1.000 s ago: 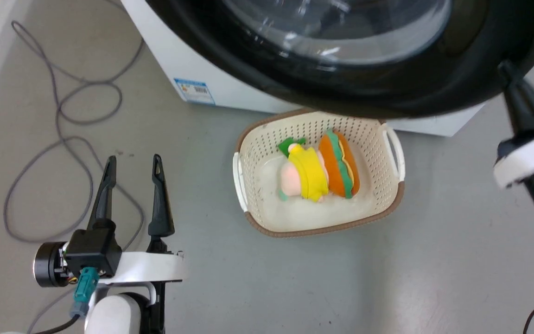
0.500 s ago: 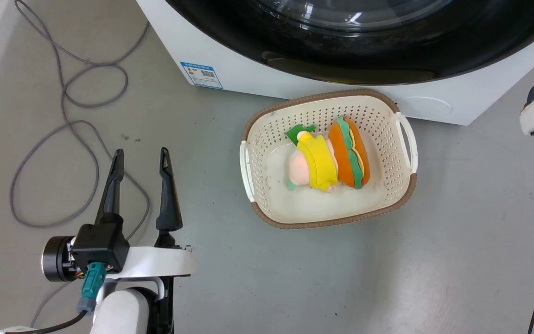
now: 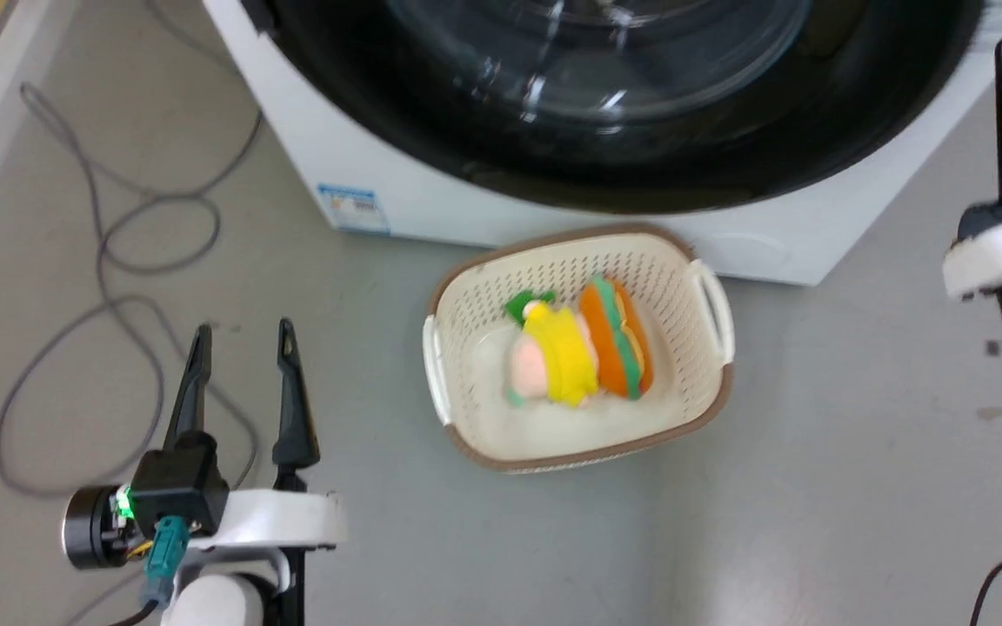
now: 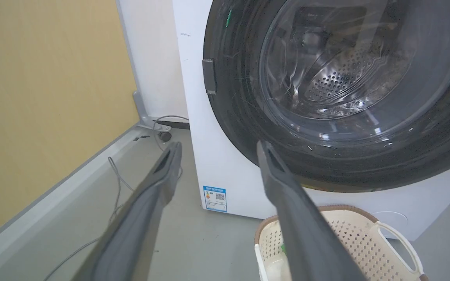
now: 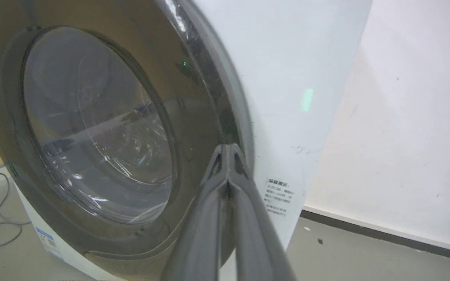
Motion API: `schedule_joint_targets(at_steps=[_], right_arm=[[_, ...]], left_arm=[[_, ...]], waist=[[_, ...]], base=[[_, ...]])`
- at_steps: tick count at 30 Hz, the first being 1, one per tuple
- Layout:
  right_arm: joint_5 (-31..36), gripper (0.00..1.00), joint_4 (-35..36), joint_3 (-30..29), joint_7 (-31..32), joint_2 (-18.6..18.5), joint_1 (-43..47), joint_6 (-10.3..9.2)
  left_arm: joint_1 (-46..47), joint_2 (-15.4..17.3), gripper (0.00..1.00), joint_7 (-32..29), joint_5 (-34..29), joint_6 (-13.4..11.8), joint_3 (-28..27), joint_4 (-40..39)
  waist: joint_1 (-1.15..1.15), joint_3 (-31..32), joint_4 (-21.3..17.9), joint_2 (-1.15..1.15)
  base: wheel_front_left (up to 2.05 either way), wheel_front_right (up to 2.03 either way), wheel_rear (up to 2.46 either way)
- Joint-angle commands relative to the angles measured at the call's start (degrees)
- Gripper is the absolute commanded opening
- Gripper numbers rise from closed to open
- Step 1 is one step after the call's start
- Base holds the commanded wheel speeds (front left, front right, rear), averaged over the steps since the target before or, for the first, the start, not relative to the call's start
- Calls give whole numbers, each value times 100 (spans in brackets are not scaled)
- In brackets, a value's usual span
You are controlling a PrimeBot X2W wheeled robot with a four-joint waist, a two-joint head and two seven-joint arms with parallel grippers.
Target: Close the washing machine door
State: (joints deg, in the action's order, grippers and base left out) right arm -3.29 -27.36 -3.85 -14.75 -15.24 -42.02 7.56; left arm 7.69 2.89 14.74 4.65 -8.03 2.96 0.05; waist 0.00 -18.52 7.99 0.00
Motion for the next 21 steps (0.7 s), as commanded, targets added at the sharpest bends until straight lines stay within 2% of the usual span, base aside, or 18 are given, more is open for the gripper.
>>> schedule_joint_targets(at_steps=[1,8,18,19,20,21], right_arm=[[101,0,377,-99,-25,107,360,-8],[144,0,1237,-189,-25,521,1379,-8],[-220,0,1320,-4,-25,960,2381,-8],[-291,16,1293,16,-25,987,2477,-8],[-341,44,1262,48,-25,1009,2581,-8],[-374,100,1269,87,-25,1028,2681,-8]], left_arm=[[-130,-1,100,26,-89,14,-73,44],[-461,39,100,26,-217,90,-225,119],[-925,56,100,26,-269,173,-307,195],[-969,55,100,26,-271,180,-306,206],[-1008,54,100,26,-271,185,-308,216],[-1046,52,100,26,-272,184,-311,218]], waist=[[0,357,-281,0],[0,980,-746,0],[0,1633,-1200,0],[0,1690,-1227,0],[0,1744,-1250,0],[0,1776,-1273,0]], base=[[0,0,0],[0,0,0],[0,0,0],[0,0,0],[0,0,0],[0,0,0]])
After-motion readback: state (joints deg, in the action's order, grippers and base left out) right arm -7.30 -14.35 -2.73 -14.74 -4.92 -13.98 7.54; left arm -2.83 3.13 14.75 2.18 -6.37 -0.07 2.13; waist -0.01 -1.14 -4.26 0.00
